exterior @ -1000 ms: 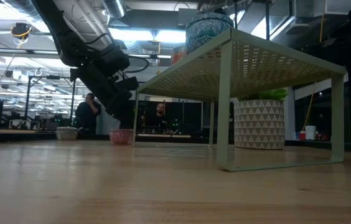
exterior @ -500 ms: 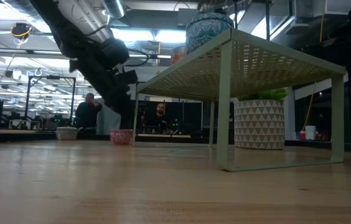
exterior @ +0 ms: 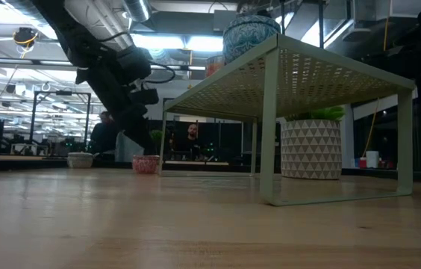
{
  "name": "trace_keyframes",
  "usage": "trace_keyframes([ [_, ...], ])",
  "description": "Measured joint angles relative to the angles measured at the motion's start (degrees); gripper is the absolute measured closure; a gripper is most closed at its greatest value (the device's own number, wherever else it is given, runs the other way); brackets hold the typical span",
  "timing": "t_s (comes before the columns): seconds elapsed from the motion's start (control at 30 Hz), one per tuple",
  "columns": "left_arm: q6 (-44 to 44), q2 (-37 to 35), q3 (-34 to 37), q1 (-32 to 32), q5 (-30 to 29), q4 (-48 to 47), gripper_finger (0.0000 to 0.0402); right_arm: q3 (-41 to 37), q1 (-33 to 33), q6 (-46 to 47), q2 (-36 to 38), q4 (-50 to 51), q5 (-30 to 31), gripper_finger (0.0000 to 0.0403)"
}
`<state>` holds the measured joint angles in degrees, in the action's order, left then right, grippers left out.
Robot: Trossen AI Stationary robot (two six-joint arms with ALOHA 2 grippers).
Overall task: Pick & Place candle stick holders
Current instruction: Put the pink scented candle on the shelf aligned with the other scented candle
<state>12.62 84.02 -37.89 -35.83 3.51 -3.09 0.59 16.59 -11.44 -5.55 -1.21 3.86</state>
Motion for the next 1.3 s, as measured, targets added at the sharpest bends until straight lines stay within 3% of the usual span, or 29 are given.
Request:
trace_keyframes([
  [0.9, -2.3, 4.9, 0.0, 0.0, 0.3, 1.3, 0.0088, 0.0, 0.0, 0.0, 0.0, 0.0, 0.0, 0.0231],
  [1.03, -2.4, 4.9, 0.0, 0.0, 0.2, 1.7, 0.0114, 0.0, 0.0, 0.0, 0.0, 0.0, 0.0, 0.0231],
  [1.3, -4.2, 4.6, -0.2, 0.1, 0.0, 2.1, 0.0212, 0.0, 0.0, 0.0, 0.0, 0.0, 0.0, 0.0231],
])
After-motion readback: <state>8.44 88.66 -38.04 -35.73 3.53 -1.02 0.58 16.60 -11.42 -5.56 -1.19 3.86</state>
